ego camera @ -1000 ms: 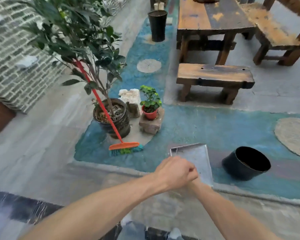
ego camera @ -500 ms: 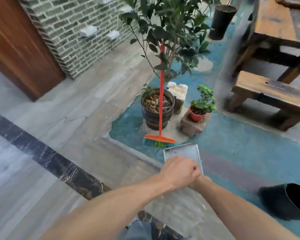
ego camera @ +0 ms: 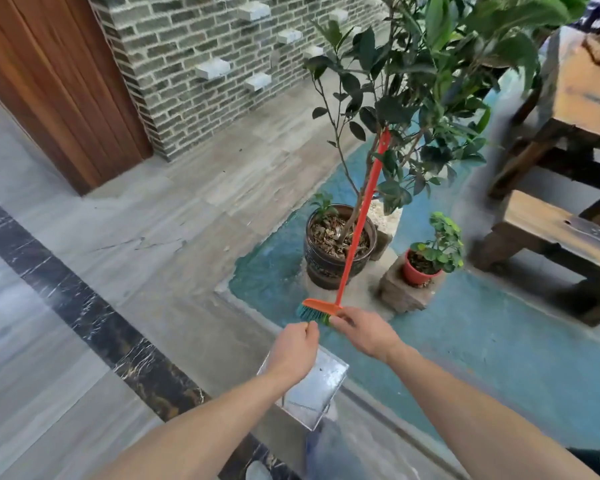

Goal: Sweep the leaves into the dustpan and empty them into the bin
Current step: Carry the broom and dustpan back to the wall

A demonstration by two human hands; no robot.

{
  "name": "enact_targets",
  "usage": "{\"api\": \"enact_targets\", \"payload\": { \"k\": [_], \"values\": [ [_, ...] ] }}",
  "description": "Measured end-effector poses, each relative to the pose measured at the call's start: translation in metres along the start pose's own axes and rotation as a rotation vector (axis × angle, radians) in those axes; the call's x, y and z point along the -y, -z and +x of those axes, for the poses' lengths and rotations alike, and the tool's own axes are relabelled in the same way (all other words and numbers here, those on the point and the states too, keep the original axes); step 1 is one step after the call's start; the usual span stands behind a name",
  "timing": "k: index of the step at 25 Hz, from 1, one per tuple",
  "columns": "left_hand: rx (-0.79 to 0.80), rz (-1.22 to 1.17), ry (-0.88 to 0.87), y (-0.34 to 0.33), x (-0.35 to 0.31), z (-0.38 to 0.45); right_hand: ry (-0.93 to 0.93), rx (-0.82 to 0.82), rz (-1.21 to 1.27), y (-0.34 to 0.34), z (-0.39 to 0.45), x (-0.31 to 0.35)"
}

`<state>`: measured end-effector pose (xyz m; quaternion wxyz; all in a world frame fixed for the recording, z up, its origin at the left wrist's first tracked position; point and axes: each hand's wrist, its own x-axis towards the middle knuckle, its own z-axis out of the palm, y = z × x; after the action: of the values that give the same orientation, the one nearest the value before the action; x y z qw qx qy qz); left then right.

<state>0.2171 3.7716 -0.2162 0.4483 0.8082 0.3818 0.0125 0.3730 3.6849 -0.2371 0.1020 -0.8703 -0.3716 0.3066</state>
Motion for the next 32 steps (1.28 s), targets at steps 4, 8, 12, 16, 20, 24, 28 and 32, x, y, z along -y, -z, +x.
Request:
{"api": "enact_targets", "payload": {
  "k": [4, 8, 12, 16, 20, 24, 28, 32],
  "values": [
    [-0.129, -0.089, 0.177, 0.018, 0.014, 0.048, -0.104, -0.123, 0.086, 0.052, 0.067, -0.004],
    [-0.250, -0.126, 0.316, 0.035, 0.011, 0.102, -0.185, -0.246, 0.192, 0.091, 0.152, -0.008],
    [-0.346, -0.198, 0.452, 0.052, 0.008, 0.145, -0.338, -0.279, 0.591, 0.121, 0.235, -0.022],
    [-0.415, -0.271, 0.505, 0.066, 0.013, 0.176, -0.347, -0.370, 0.871, 0.136, 0.296, -0.036],
    [-0.489, -0.246, 0.546, 0.071, 0.014, 0.195, -0.390, -0.363, 0.765, 0.137, 0.318, -0.049],
    [-0.552, -0.289, 0.582, 0.071, 0.016, 0.208, -0.385, -0.358, 0.711, 0.135, 0.328, -0.049],
    [-0.562, -0.359, 0.571, 0.062, 0.010, 0.209, -0.472, -0.149, 0.931, 0.110, 0.304, -0.070],
    [-0.507, -0.343, 0.515, 0.056, 0.009, 0.208, -0.514, -0.367, 0.920, 0.096, 0.253, -0.073]
  ]
}}
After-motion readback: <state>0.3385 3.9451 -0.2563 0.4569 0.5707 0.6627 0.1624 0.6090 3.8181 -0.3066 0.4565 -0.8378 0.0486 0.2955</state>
